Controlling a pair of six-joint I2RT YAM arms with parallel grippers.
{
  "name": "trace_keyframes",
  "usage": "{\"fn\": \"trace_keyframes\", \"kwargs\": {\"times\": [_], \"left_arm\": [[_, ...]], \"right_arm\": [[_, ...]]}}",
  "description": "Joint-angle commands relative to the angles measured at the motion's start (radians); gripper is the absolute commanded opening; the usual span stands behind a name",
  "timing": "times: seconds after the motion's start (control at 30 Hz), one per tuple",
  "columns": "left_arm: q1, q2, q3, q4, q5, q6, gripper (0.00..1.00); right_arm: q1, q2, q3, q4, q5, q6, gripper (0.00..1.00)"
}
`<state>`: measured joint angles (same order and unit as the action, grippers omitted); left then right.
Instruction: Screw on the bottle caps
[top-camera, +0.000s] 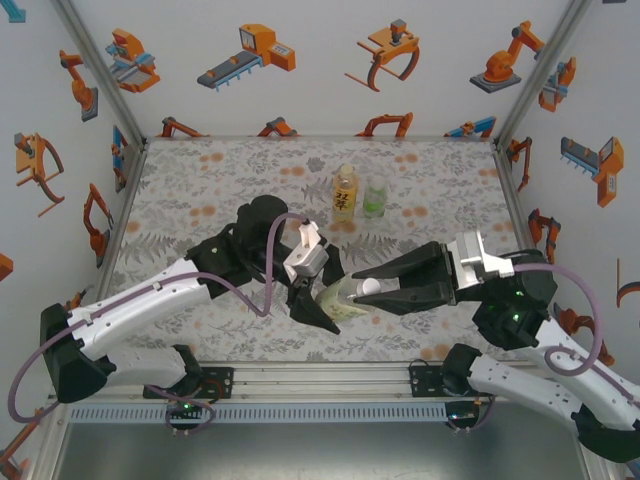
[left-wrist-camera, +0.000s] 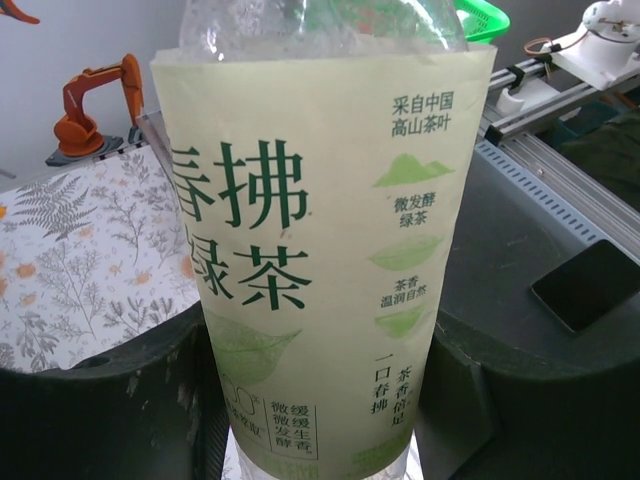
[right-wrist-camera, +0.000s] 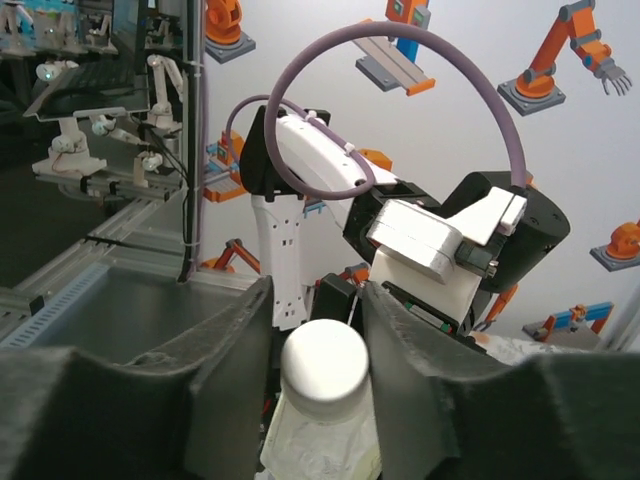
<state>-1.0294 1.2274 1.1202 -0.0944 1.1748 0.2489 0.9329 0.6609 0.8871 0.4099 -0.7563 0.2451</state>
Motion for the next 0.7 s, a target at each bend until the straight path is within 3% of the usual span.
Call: {"fn": "trace_keyframes", "kwargs": {"times": [0.0, 0.13, 0.3, 0.53, 0.6, 0.67], "left_arm": [[-0.004, -0.003, 0.029, 0.003, 0.022, 0.037, 0.0], [-0.004, -0.022, 0.024, -0.021, -0.076, 0.055, 0.0], [-0.003, -0.061, -0.001, -0.036, -0.362, 0.052, 0.0], [-0.003, -0.056, -0.005, -0.022, -0.752, 0.003, 0.0], [-0.003, -0.042, 0.01, -0.04, -0.879, -0.014, 0.0], [-0.003, -0.039, 0.018, -0.051, -0.998, -0.031, 0.0]], "right_arm": [[0.004, 0.003, 0.002, 0.012, -0.026, 0.006, 0.15], [0.005, -0.005, 0.013, -0.091, 0.048, -0.04, 0.01], [0.005, -0.016, 0.019, -0.249, 0.311, -0.071, 0.0], [0.006, 0.036, 0.012, -0.334, 0.771, 0.12, 0.0], [0.006, 0.06, 0.017, -0.381, 0.954, 0.234, 0.0], [0.006, 0.092, 0.027, -0.411, 1.057, 0.322, 0.0]]}}
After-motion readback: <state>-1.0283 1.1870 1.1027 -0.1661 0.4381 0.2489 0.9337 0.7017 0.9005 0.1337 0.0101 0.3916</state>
